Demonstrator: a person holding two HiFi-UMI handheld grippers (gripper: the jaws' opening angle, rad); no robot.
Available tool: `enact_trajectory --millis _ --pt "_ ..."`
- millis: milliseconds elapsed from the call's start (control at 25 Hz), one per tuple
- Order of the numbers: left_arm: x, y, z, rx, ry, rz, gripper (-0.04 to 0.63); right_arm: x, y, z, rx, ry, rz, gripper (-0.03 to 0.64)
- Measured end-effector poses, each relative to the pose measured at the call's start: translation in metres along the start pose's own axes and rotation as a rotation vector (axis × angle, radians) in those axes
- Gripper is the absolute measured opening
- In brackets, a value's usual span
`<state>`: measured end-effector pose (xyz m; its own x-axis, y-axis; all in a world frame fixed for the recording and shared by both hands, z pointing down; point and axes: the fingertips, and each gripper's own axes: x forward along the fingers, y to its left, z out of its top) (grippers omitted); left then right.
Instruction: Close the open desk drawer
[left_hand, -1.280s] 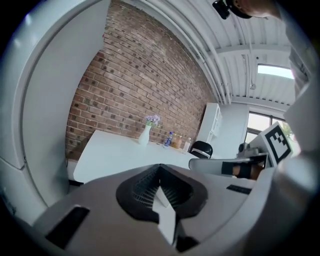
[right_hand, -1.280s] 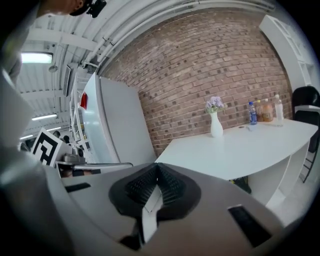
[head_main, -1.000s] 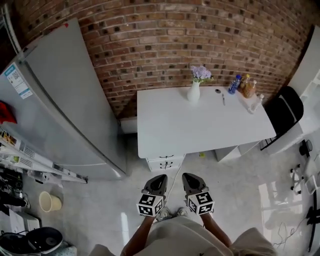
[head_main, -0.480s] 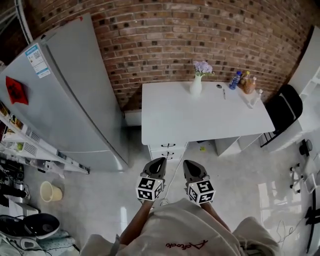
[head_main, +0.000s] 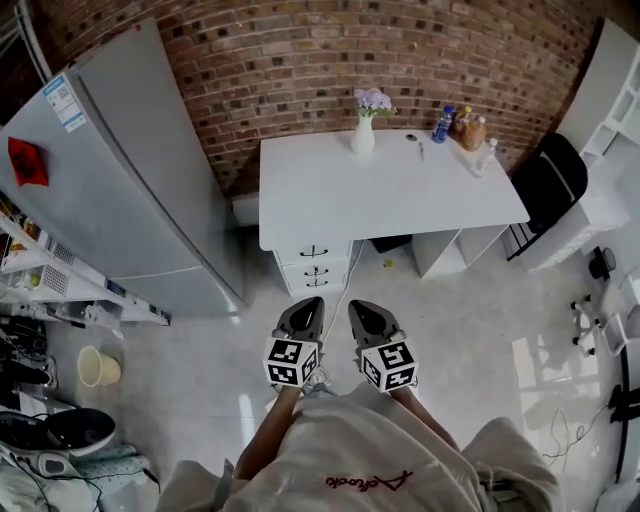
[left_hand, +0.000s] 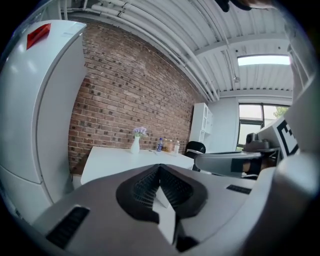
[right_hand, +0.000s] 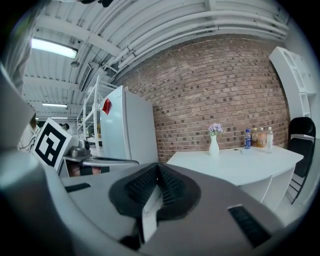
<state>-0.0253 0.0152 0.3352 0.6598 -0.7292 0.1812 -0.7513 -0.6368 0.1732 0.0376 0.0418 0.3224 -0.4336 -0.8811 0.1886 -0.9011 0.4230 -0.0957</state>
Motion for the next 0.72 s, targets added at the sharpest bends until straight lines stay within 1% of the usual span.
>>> enact_trajectory --millis 160,360,520,640,720 --pt "-0.027 -0.030 -0.019 -0.012 0.013 0.015 0.012 -0.037 0.011 -0.015 0.008 0.007 0.009 0.017" --pt "-0.057 -0.061 -0.039 -0.008 0.038 0.021 0.012 -0.077 0.021 -0.034 0.028 0.018 0.005 0.017" --pt "-0.077 -0.075 -0.053 -0.008 0.047 0.028 0.012 -0.100 0.032 -0.053 0.040 0.027 0.002 0.017" --pt "-0.086 -0.082 -0.056 -0.004 0.048 0.033 0.012 -0.108 0.039 -0.056 0.042 0.026 0.006 0.017" --pt "-0.091 -0.088 -0.058 0.012 0.052 0.036 0.012 -0.114 0.042 -0.056 0.046 0.021 0.012 0.017"
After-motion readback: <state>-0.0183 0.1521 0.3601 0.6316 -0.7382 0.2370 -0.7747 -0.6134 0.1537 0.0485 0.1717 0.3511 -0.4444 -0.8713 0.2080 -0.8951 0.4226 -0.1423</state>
